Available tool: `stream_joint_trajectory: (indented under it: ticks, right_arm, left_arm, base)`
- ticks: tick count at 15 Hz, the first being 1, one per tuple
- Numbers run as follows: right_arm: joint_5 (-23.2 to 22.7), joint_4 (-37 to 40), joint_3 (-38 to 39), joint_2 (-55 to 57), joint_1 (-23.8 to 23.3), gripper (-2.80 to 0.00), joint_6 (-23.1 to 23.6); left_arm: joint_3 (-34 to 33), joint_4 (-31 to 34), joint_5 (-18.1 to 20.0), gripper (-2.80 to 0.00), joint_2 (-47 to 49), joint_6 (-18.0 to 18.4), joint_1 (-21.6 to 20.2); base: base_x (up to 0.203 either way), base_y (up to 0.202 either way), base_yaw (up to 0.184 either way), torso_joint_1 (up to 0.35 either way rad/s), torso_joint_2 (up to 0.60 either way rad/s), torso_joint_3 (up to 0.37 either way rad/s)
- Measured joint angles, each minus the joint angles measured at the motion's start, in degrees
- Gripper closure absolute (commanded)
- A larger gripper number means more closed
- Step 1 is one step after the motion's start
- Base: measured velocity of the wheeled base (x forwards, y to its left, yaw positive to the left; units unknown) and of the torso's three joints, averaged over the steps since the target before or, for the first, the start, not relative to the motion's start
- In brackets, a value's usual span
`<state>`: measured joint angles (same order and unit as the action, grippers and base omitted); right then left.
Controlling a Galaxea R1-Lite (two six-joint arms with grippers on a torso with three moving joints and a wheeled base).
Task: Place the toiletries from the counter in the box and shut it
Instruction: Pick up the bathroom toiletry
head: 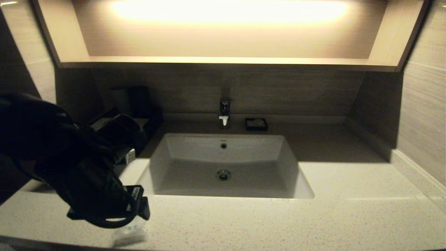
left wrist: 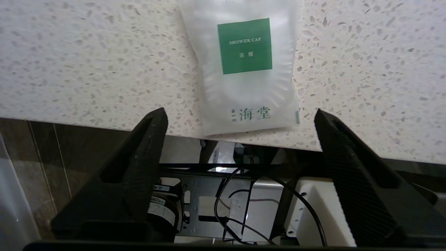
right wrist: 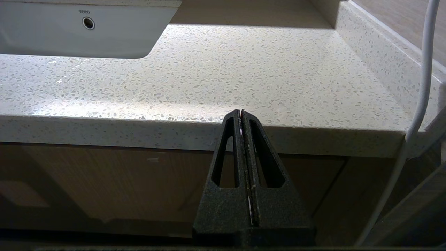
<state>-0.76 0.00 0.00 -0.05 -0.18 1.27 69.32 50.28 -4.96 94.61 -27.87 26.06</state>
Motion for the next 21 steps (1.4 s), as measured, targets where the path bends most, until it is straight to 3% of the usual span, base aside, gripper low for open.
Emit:
stream_joint_trajectory:
  ticks: [21]
  right_arm:
    - [0.02,0.0,0.0,0.0,0.0,0.0,0.01]
  left_arm:
    - [-0.44,-5.36,0.45,-2.8,4.23,-1.18,-0.18]
  base:
    - [0.0,0.0,0.0,0.0,0.0,0.0]
